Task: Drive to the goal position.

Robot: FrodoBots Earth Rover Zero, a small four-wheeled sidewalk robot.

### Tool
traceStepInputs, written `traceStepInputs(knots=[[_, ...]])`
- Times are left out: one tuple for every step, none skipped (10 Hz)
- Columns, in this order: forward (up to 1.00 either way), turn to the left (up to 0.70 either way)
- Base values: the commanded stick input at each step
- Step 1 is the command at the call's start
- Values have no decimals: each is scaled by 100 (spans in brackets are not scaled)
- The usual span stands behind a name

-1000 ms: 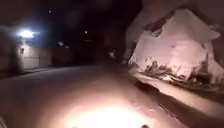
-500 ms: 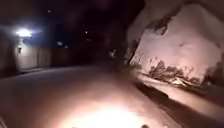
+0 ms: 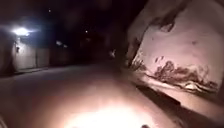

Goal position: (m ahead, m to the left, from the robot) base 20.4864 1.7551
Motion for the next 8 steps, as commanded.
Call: traceStepInputs(knots=[[70, 0], [70, 0], [70, 0], [70, 0], [70, 0], [70, 0], [70, 0], [70, 0]])
